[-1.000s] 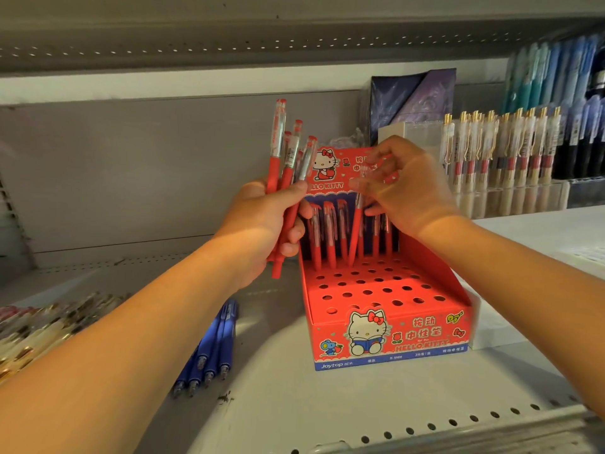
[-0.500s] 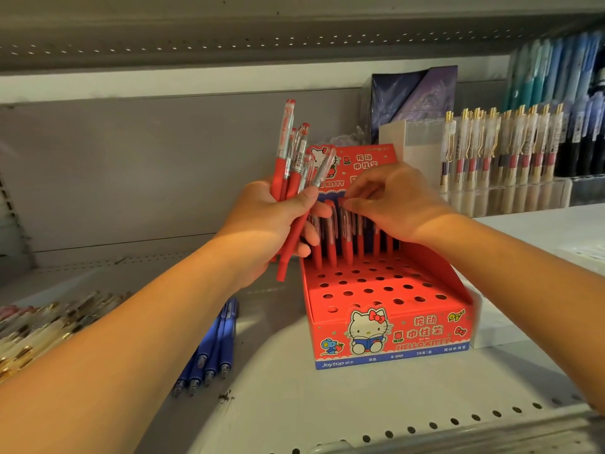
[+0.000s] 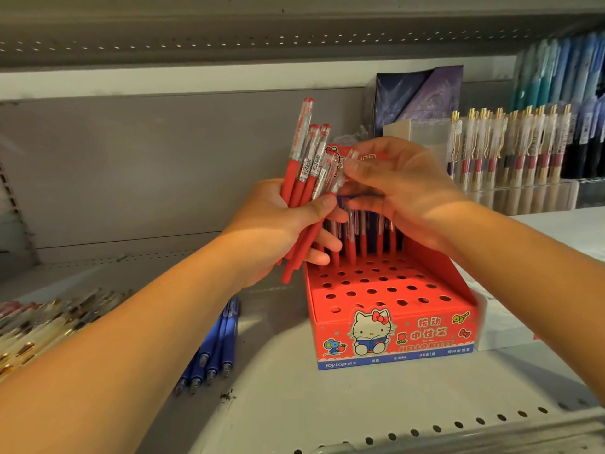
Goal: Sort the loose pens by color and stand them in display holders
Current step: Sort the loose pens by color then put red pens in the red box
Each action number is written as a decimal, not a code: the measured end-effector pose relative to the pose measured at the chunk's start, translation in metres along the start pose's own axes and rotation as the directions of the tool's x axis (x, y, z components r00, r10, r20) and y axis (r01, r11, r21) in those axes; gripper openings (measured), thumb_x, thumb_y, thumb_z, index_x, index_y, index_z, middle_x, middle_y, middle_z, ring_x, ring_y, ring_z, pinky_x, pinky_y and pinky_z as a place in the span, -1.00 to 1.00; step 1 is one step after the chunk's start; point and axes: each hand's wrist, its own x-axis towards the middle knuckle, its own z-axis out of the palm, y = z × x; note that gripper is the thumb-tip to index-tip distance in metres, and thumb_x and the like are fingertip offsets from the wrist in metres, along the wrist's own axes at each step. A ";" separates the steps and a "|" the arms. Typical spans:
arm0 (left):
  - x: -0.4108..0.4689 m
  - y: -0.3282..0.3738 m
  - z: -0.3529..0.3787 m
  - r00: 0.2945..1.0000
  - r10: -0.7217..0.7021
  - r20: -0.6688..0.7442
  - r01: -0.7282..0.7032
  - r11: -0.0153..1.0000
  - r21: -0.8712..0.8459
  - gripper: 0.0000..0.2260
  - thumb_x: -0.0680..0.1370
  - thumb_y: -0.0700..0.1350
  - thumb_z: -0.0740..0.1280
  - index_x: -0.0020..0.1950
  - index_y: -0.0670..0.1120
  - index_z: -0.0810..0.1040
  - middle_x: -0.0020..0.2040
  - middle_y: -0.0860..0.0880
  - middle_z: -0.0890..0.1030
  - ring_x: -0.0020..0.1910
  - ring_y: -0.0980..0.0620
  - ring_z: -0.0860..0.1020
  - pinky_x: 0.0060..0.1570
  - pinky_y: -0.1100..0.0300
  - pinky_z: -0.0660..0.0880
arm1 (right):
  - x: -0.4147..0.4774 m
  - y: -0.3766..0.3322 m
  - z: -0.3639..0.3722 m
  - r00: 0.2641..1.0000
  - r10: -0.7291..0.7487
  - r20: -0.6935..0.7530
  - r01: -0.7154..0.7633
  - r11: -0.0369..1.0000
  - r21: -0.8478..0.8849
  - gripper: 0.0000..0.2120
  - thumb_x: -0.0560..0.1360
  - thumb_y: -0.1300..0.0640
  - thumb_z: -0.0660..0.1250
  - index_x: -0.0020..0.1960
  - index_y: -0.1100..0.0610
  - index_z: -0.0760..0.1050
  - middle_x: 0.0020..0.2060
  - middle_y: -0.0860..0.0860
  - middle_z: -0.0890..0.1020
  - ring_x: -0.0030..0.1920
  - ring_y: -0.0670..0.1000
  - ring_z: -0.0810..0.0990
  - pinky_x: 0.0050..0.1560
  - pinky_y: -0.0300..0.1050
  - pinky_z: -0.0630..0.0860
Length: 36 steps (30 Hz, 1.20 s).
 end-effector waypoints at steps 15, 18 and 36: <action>0.009 -0.002 -0.003 0.984 0.072 -0.160 -0.064 0.996 0.059 -0.83 0.69 -0.07 0.16 0.05 0.06 0.54 -0.20 0.05 0.72 -0.32 0.08 0.64 -0.22 0.14 0.61 | 0.009 -0.006 -0.010 0.971 -0.199 -0.130 0.121 0.885 -0.450 -0.70 0.51 0.40 0.30 -0.04 0.00 0.54 -0.13 0.06 0.66 -0.20 0.00 0.70 -0.17 -0.02 0.68; 0.007 -0.001 -0.003 0.988 0.071 -0.135 -0.069 0.997 0.018 -0.82 0.69 -0.01 0.16 0.06 0.10 0.55 -0.18 0.01 0.72 -0.32 0.05 0.65 -0.28 0.14 0.63 | 0.011 -0.001 -0.013 0.970 -0.219 -0.104 0.116 0.796 -0.594 -0.68 0.48 0.37 0.32 -0.07 -0.07 0.53 -0.13 0.01 0.65 -0.10 0.06 0.68 -0.09 0.12 0.66; 0.008 -0.001 -0.004 0.993 -0.037 -0.114 0.026 0.995 -0.099 -0.84 0.67 -0.11 0.21 0.12 -0.15 0.53 -0.30 -0.04 0.61 -0.56 0.07 0.26 -0.57 0.33 0.18 | 0.013 0.015 -0.018 0.994 0.029 -0.105 -0.101 0.618 -0.780 -0.76 0.44 0.35 0.29 -0.11 0.00 0.50 -0.13 0.05 0.61 -0.15 0.11 0.68 -0.09 0.13 0.66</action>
